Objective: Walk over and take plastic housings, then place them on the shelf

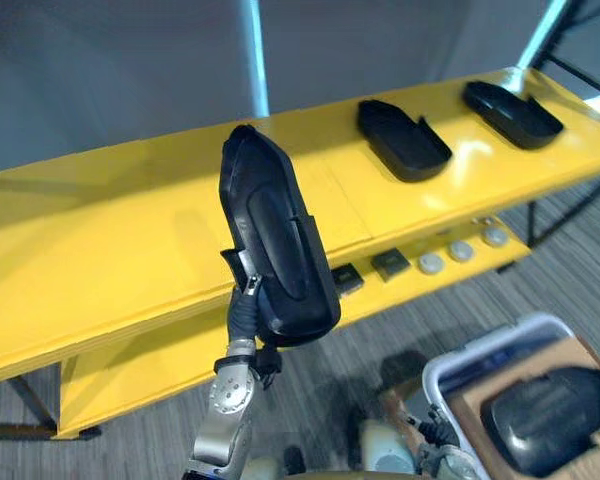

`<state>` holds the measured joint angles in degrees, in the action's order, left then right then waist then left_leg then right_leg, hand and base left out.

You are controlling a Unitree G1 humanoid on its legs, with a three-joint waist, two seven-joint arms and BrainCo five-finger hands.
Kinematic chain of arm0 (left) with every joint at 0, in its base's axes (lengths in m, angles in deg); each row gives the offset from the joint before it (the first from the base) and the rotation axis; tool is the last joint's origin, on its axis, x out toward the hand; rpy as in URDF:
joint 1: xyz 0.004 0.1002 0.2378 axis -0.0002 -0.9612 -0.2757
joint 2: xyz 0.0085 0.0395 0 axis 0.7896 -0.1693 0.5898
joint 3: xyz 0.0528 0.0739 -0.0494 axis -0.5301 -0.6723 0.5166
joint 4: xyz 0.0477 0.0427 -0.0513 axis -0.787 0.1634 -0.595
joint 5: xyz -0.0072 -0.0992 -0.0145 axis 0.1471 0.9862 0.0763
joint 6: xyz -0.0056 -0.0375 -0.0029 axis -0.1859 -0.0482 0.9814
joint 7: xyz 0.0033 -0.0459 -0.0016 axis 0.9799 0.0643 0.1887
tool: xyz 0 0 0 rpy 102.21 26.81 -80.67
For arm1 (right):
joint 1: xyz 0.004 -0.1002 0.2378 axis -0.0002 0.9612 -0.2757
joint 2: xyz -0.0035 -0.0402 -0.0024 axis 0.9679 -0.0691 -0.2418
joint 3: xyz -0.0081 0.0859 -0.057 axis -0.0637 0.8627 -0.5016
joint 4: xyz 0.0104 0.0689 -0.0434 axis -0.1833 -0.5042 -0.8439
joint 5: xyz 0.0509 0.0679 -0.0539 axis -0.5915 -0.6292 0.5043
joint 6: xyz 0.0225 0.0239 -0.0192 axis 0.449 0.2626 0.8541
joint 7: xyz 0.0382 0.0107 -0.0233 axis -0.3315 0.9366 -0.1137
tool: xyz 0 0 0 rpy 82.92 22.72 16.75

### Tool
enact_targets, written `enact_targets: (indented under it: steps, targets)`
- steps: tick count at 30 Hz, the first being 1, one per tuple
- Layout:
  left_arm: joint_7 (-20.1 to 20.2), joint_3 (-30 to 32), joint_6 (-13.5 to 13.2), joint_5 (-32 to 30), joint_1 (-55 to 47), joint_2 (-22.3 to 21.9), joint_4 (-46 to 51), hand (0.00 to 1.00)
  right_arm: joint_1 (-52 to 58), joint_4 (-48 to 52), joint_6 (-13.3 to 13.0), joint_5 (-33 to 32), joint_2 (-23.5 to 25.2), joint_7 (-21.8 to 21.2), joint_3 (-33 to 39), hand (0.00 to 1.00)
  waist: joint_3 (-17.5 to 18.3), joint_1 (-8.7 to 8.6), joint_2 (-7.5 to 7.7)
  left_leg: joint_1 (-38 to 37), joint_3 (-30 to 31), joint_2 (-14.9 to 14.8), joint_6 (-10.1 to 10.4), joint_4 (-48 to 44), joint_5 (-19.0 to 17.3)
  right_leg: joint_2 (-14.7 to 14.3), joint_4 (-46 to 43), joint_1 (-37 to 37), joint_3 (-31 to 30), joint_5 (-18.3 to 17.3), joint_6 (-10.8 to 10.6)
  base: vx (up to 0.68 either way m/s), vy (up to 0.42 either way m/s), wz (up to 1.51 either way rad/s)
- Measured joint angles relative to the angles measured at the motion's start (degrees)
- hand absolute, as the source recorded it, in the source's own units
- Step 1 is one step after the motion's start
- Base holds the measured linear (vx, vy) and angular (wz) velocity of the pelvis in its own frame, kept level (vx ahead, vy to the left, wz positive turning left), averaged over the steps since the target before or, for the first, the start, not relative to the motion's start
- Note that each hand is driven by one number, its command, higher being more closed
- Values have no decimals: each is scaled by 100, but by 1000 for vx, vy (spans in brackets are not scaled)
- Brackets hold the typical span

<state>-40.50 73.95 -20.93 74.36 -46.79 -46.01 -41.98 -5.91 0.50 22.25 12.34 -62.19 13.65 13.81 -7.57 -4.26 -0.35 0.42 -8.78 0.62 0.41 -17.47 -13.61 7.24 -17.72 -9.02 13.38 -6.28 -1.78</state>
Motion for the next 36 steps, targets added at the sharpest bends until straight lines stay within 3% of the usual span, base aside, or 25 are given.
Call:
enact_targets:
  steps: [2,3,5,6,7,11,15,21,26,28,34,35,36]
  targets:
    - [8,-55,2,1,-1,-15,-15,100,40,17,1,0,7,5,-1,0,-12,21,24,47,-116,-145,180,-314,40,-38,212,315,226,-16,51,193,-140,61]
    - [21,-53,1,0,2,21,-26,100,55,8,3,0,45,10,-23,0,-63,50,128,189,-326,-239,365,-670,-2,-11,450,613,271,-2,74,166,-94,37]
    - [22,-53,1,0,2,-3,-30,100,40,6,2,0,41,18,-23,0,-64,51,135,194,-539,-430,207,-524,-96,6,529,746,315,-1,74,123,-62,20]
    - [25,-53,2,-1,12,-10,-29,100,37,4,1,0,20,18,-22,0,-52,37,103,171,-549,-554,266,-155,10,-4,529,764,343,-2,72,76,-3,9]
    - [29,-53,2,-2,55,-8,-34,100,31,10,4,1,-3,15,-2,0,-30,8,-6,177,-518,-721,260,361,430,-65,572,783,377,-7,49,54,59,0]
    - [18,43,35,-39,117,123,-64,100,57,5,19,7,137,14,-9,0,56,13,88,63,-559,-483,112,804,672,13,998,793,309,251,-105,7,78,-1]
    - [5,112,115,-445,184,127,-71,100,51,11,18,136,137,-25,-59,0,75,-18,77,-256,-590,-305,77,1393,987,68,1339,986,280,466,-175,-42,56,-1]
    - [-293,293,297,-1066,1182,114,-912,100,22,75,18,251,136,-104,-240,0,109,-138,80,-471,-675,-288,95,1996,1385,-43,1613,979,182,712,-113,-116,-4,-10]
    - [-671,684,522,-1157,2081,117,-1875,100,24,97,60,350,122,-100,-305,0,152,-194,129,-547,-859,-333,142,2244,1537,-173,1916,981,43,962,-69,-109,-28,-22]
    - [-888,909,596,-1164,2397,141,-2238,100,23,147,60,402,121,-104,-375,0,170,-297,154,-533,-869,-347,148,2286,1583,-207,2001,982,39,1015,-75,-77,-36,-5]
    - [-1134,1297,797,-1385,2945,261,-2824,100,78,288,56,447,119,-105,-423,0,175,-440,163,-511,-901,-364,194,2325,1575,-240,2125,979,13,1044,-85,-38,-25,-3]
    - [-1172,1382,828,-1385,3075,285,-2965,0,85,292,42,448,117,-105,-429,0,176,-449,165,-499,-916,-364,196,2325,1572,-247,2168,979,-21,1067,-86,13,-14,-9]
    - [-1249,1425,887,-1385,3197,312,-3061,0,85,293,41,448,115,-106,-436,0,176,-449,167,-470,-930,-365,194,2325,1572,-252,2191,970,-51,1099,-73,20,-12,-7]
